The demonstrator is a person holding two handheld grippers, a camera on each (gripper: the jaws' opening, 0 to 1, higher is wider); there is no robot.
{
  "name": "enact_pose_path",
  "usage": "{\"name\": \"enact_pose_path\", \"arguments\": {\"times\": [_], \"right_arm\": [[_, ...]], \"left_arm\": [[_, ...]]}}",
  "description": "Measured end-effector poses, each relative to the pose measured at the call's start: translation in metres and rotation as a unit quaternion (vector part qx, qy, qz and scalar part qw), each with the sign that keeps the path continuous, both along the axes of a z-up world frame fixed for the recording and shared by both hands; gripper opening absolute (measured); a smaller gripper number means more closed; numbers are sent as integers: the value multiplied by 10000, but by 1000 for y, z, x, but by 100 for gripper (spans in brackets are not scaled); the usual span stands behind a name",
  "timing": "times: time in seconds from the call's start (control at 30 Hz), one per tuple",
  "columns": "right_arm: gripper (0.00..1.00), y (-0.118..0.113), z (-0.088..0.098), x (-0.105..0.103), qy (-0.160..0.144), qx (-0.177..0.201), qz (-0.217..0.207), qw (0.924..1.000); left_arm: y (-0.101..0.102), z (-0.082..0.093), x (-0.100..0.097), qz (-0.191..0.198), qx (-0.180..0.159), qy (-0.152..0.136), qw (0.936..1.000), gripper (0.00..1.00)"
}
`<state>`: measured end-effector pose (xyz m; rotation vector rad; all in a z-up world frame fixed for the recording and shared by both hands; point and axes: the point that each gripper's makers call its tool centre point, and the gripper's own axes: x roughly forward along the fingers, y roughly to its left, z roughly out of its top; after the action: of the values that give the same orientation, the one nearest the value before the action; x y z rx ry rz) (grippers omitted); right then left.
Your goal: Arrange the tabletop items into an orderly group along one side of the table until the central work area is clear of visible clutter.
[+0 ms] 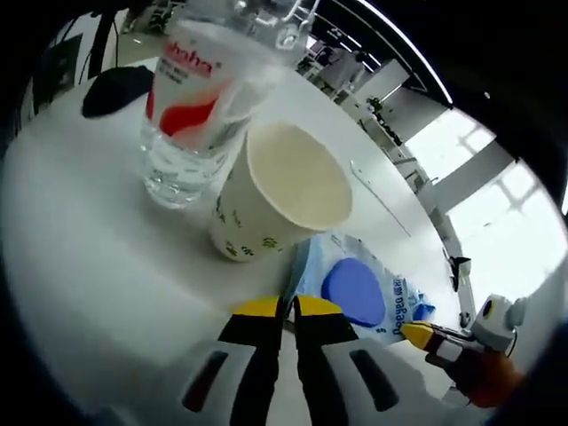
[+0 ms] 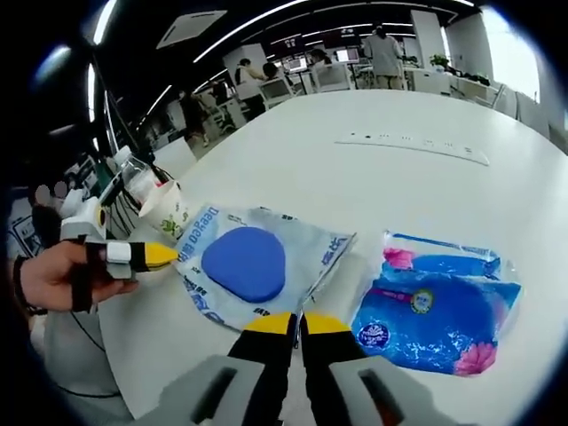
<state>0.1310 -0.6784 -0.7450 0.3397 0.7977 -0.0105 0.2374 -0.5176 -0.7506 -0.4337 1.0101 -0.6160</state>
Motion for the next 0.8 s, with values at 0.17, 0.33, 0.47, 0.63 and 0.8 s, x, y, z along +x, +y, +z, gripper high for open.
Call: {"name": "enact_pose_path", "arguments": {"times": [0.17, 0.33, 0.47, 0.63, 0.8], "right_arm": [[0, -8, -3, 5, 3, 14, -124, 9999], [0, -7, -1, 9, -15, 20, -166, 9999], [2, -6, 0, 8, -4, -77, -73, 9999], [11, -6, -2, 6, 37, -101, -45, 9999], [19, -6, -1, 3, 62, -133, -77, 9999]], "left_arm": [[-3, -1, 2, 71, -58, 46, 9999, 2], [-4, 1, 4, 170, -103, 77, 9998, 2], [-4, 1, 6, 203, -141, 98, 9996, 2], [-2, 1, 6, 137, -167, 80, 9997, 5], [3, 2, 3, 177, -280, 205, 9992, 9]]}}
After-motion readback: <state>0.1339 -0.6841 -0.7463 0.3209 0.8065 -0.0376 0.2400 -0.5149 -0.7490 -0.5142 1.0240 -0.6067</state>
